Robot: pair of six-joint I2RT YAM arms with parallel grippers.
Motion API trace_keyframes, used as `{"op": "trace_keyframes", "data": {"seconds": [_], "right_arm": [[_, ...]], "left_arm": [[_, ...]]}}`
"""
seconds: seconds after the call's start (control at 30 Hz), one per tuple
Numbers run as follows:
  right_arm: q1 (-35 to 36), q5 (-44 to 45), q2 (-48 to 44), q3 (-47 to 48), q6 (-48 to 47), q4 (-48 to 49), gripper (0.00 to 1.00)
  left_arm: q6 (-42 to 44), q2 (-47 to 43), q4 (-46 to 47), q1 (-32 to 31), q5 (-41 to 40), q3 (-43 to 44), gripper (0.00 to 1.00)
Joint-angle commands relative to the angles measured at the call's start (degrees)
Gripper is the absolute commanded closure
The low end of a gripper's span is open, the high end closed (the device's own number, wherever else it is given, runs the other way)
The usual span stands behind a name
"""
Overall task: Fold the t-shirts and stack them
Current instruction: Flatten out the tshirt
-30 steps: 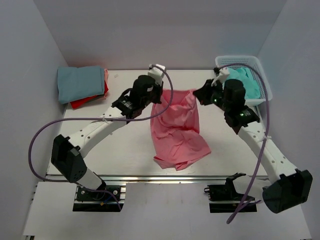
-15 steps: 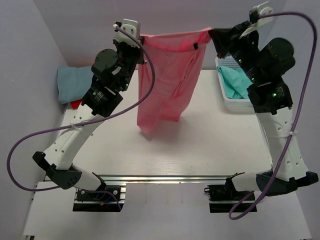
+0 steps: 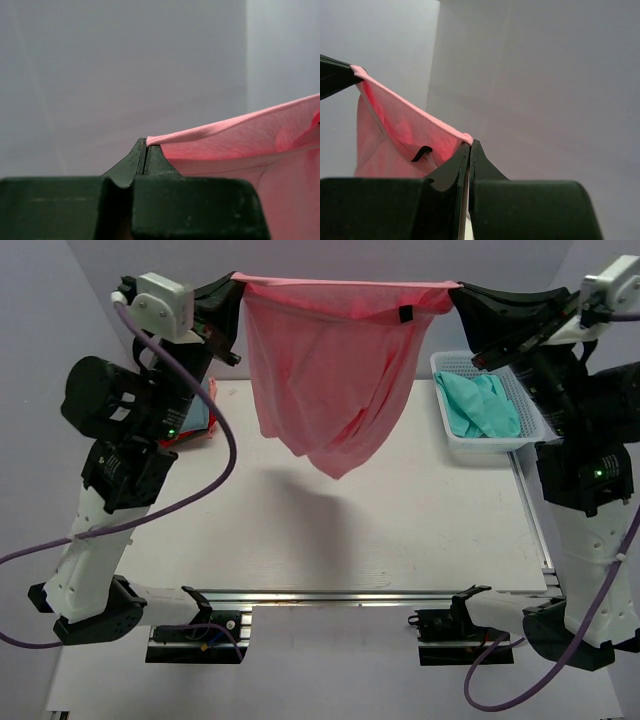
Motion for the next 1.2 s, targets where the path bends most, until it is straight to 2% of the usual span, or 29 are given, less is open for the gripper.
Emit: {"op": "trace_keyframes", "data": {"seconds": [0.0,0.13,0.37,0.5,0.57,0.6,0.63,0.7,0.77,0.8,0.83,0.87,0.9,0.93,0.97,1.0,1.03,1.07,1.17], "right_arm": [[-0.5,1.9,-2.3,1.6,-1.1,6.9,1.00],[-0.5,0.3,-2.0,2.3,-0.4,8.4,1.00],[-0.6,5.5,2.8,-1.1,-0.3,9.6,1.00],[-0.5,10.6,7.6,-5.9,0.7,10.3,1.00],[-0.8,14.7,10.1,-9.9,1.6,11.4,1.00],[-0.8,20.2,11.8,-11.6,2.5,12.1,1.00],[-0.8,21.7,13.3,-18.5,3.9,13.9,1.00],[-0.9,24.1,16.1,-25.6,6.1,16.7,1.00],[-1.1,26.3,20.7,-29.5,9.1,16.3,1.00],[-1.5,27.5,26.7,-30.1,11.4,15.3,1.00],[-1.6,27.3,29.1,-29.9,14.2,12.2,1.00],[-2.0,26.3,31.4,-26.3,16.0,8.4,1.00],[-2.7,26.1,38.7,-24.6,16.8,6.3,1.00],[-2.9,25.8,40.9,-22.5,16.7,-0.3,1.00],[-3.2,25.9,43.0,-15.6,16.3,-2.5,0.93],[-3.4,26.2,48.4,-13.2,15.8,-4.5,0.88],[-3.3,28.9,49.6,-11.2,15.3,-9.5,0.82],[-3.2,29.9,51.0,-6.9,14.2,-10.2,0.75],[-3.2,30.7,49.8,-7.7,12.8,-10.4,0.45]], "left_arm": [[1.9,-3.8,-1.6,0.5,4.4,3.8,1.00],[1.4,-4.3,-2.7,0.5,7.5,4.9,1.00],[2.5,0.4,-1.5,0.5,2.9,2.0,1.00],[4.5,5.4,5.1,1.1,-9.6,-6.1,1.00],[5.5,8.3,11.1,1.1,-18.7,-13.1,1.00],[5.5,11.5,12.9,1.6,-22.3,-15.6,1.00],[4.4,13.2,12.9,1.6,-24.9,-19.8,1.00],[0.1,16.5,13.6,3.0,-27.7,-24.1,1.00],[-7.9,22.6,11.5,4.6,-26.0,-27.9,1.00],[-10.3,25.1,10.3,6.3,-24.6,-27.9,1.00],[-12.1,28.0,9.1,7.0,-24.6,-27.2,0.94],[-16.6,34.3,5.2,7.8,-24.6,-25.6,0.71],[-18.1,37.7,2.7,8.7,-23.0,-20.4,0.63],[-19.1,41.1,0.0,10.2,-21.9,-17.0,0.48],[-19.9,47.3,-5.2,10.9,-21.0,-13.5,0.27],[-20.5,49.8,-7.4,11.5,-20.0,-6.9,0.14],[-20.5,51.8,-9.1,12.0,-19.2,-4.1,0.00],[-20.5,53.1,-10.4,12.6,-19.2,-2.1,0.00],[-21.0,53.1,-11.2,13.8,-14.7,-0.3,0.00]]}}
